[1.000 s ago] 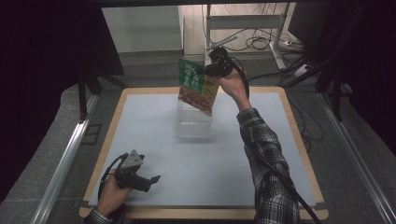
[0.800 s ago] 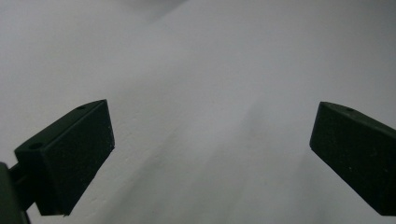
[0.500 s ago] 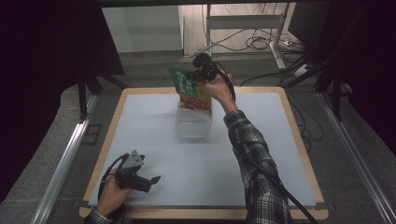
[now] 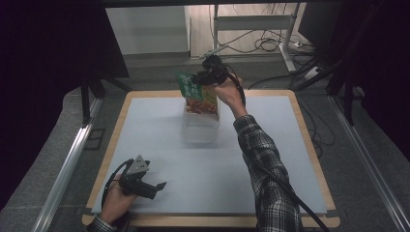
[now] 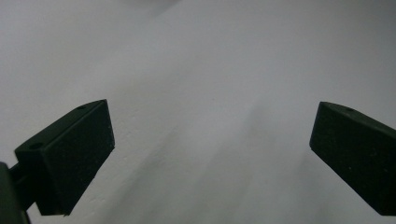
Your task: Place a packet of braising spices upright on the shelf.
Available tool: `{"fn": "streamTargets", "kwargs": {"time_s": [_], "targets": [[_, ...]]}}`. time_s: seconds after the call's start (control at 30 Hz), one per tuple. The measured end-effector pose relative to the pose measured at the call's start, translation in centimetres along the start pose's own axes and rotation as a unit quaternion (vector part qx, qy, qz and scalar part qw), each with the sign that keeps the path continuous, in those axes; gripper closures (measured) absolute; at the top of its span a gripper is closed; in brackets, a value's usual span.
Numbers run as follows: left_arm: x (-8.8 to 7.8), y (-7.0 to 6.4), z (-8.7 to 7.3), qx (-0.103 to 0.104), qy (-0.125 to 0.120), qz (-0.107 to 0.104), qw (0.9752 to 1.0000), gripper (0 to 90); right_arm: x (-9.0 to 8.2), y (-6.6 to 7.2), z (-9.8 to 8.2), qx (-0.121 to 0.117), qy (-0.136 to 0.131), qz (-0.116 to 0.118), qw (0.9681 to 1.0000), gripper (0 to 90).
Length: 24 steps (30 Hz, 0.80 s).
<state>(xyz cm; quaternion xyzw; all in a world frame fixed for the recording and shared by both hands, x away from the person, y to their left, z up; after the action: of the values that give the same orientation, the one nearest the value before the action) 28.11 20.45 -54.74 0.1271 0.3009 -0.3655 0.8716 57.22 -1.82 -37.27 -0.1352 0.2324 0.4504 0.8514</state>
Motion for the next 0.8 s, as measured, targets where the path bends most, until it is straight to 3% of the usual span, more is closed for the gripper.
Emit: {"fn": "streamTargets", "kwargs": {"time_s": [0.27, 0.5, 0.8], "targets": [[0.0, 0.0, 0.0, 0.001, 0.001, 0.0, 1.0, 0.0, -0.1, 0.5, 0.1, -0.008, 0.009, -0.006, 0.9999, 33.4], [0.1, -0.1, -0.1, 0.002, 0.003, 0.0, 1.0, 0.0, -0.4, 0.9, -0.1, -0.019, 0.007, -0.012, 0.9997, 24.2], [0.1, -0.1, -0.1, 0.002, 0.005, 0.002, 1.0, 0.0, -1.2, 0.9, -0.6, -0.007, 0.002, -0.002, 1.0, 11.9]]}}
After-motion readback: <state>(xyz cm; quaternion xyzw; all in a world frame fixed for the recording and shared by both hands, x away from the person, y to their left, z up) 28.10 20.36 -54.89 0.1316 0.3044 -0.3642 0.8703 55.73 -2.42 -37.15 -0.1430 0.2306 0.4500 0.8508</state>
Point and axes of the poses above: each handheld gripper's, and its own axes: x roughly forward along the jaws, z roughly out of its top, y roughly to its left, the point moved 3 cm from there along x, roughly forward along the jaws, and after that the axes turned 4 degrees about -y, right-handed, at the moved point
